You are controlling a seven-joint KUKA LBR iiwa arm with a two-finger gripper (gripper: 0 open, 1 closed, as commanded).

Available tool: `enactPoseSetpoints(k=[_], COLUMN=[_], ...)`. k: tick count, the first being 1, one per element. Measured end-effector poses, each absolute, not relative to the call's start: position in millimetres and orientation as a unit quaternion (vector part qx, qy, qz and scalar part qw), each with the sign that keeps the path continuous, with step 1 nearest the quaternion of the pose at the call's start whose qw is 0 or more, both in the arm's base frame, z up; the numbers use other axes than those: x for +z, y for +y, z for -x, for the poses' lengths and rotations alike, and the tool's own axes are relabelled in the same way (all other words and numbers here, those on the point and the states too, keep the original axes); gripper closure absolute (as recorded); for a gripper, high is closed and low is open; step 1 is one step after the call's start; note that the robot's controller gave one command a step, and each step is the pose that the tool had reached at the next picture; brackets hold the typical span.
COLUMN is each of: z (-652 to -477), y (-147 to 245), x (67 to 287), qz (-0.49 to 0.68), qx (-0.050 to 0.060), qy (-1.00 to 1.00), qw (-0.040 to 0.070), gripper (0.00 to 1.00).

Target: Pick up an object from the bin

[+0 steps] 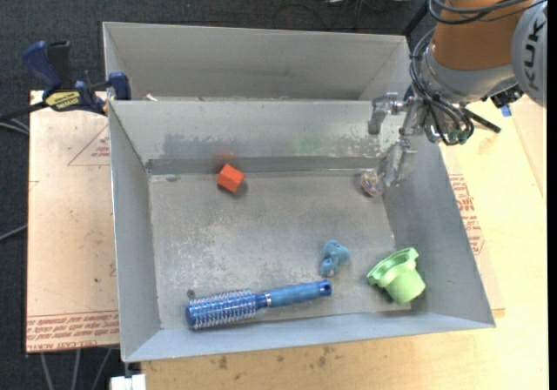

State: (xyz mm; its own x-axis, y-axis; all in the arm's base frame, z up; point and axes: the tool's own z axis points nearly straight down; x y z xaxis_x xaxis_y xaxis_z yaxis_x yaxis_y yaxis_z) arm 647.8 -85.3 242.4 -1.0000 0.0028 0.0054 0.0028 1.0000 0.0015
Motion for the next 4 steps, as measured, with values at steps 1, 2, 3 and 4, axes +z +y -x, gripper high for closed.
enactPoseSetpoints(k=[1,2,3,4], z=[-615.1,-555.1,-504.9,-502.6], y=[-154.7,-132.9,-146.4,-145.6], x=[149.4,126.1,81.0,79.0], qz=[0.058,0.048,0.009,0.01], qx=[0.0,-0.001,0.0,-0.001], qy=[-0.998,-0.999,-1.0,-1.0], qw=[0.003,0.003,-0.005,-0.002], gripper=[0.0,0.0,0.0,1.0])
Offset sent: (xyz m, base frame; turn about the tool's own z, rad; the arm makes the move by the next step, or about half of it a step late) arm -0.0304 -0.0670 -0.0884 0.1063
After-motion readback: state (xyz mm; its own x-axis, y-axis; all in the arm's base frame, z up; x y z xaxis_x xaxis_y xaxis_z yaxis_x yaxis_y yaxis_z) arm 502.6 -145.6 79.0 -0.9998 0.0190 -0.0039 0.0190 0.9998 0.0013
